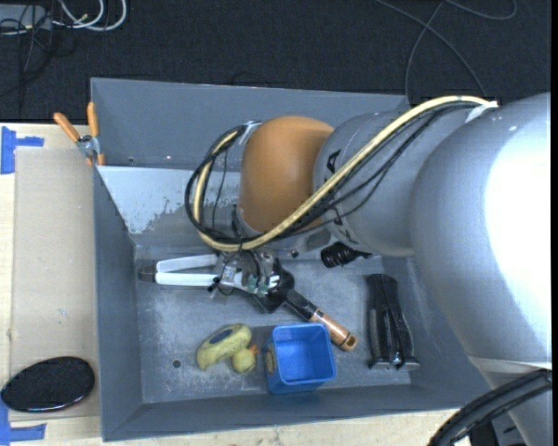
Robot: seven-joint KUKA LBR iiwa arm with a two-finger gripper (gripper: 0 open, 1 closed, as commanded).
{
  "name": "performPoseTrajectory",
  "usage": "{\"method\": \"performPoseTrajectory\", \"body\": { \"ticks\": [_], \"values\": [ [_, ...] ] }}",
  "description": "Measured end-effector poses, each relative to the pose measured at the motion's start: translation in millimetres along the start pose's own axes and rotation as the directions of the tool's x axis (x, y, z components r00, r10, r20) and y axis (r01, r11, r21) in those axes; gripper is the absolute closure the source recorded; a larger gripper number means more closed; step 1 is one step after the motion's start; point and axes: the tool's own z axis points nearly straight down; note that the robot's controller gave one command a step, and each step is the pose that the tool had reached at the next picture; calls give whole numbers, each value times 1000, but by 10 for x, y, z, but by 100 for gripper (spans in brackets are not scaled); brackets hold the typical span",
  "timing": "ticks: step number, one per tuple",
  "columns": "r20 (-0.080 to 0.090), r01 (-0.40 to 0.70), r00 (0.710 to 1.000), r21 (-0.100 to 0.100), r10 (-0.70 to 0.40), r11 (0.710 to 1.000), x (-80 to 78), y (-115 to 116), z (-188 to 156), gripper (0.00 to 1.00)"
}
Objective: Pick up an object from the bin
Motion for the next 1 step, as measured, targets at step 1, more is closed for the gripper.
{"method": "performPoseTrajectory", "body": {
  "ticks": [1],
  "values": [
    [-3, 1, 1000, 2, -1, 1000, 5, -5, -383, 100]
  ]
}}
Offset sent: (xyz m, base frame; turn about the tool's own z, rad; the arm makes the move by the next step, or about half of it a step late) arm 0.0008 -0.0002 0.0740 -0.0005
